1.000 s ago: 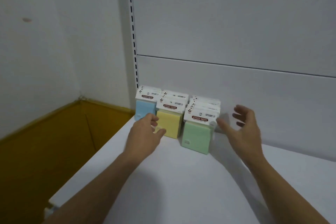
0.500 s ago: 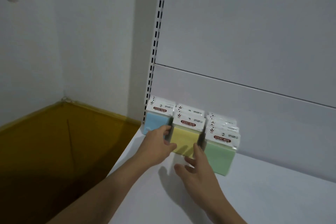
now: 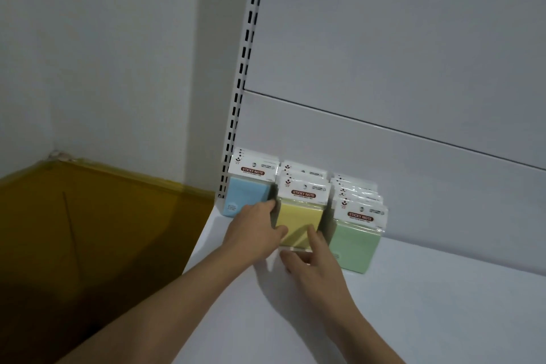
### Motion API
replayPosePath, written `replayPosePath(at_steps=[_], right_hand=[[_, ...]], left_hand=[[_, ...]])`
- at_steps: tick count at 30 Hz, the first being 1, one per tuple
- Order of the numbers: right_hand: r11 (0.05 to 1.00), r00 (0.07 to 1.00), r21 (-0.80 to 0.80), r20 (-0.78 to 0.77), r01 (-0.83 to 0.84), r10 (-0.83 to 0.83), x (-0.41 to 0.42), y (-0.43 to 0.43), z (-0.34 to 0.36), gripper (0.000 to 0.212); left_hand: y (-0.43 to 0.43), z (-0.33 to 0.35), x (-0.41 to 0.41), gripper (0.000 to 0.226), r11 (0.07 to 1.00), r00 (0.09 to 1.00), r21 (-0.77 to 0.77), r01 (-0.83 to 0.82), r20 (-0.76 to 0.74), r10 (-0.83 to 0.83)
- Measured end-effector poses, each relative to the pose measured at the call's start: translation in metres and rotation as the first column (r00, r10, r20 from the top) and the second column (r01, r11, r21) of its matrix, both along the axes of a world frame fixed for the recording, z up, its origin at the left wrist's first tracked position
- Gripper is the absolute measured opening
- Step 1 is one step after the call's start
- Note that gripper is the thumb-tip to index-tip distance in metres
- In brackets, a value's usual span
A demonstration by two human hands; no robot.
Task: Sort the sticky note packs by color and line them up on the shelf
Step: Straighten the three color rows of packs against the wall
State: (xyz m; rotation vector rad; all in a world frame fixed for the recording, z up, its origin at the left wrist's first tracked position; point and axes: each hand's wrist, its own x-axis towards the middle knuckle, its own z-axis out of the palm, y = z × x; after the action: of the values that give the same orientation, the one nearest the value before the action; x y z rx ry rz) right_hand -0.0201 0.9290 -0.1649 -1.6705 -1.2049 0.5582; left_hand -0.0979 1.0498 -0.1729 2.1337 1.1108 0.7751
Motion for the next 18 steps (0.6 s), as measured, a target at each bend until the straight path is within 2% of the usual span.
replayPosePath(at_steps=[3, 6, 10, 14, 18], right_hand=[[1.000, 0.999, -0.016, 0.039, -0.008, 0.009, 0.002, 0.002, -0.003, 0.026], [1.000, 0.999, -0.002, 0.051, -0.020, 0.020, 0.003, 0.004, -0.005, 0.025], [1.000, 0.997, 0.000, 0.069, 0.018, -0.018, 0.001, 0.007, -0.009, 0.041], [0.999, 0.996, 0.000, -0.070, 0.051, -0.051, 0.001, 0.012, -0.006, 0.034], [0.991, 0.983, -0.108, -0.156, 0.081, -0.097, 0.009, 0.011, -0.001, 0.050]], left_hand=[[0.002, 0.000, 0.000, 0.037, 0.998, 0.999, 0.060, -0.025, -0.021, 0.027], [0.003, -0.001, 0.001, 0.028, 0.998, 0.999, 0.058, -0.026, 0.031, 0.025], [0.002, -0.006, 0.001, 0.034, 0.998, 0.998, 0.051, -0.022, 0.056, 0.019], [0.001, -0.009, 0.001, 0.043, 0.999, 0.996, 0.040, -0.018, 0.088, 0.014], [0.000, -0.010, 0.004, 0.044, 0.999, 0.996, 0.047, -0.025, 0.084, 0.021]])
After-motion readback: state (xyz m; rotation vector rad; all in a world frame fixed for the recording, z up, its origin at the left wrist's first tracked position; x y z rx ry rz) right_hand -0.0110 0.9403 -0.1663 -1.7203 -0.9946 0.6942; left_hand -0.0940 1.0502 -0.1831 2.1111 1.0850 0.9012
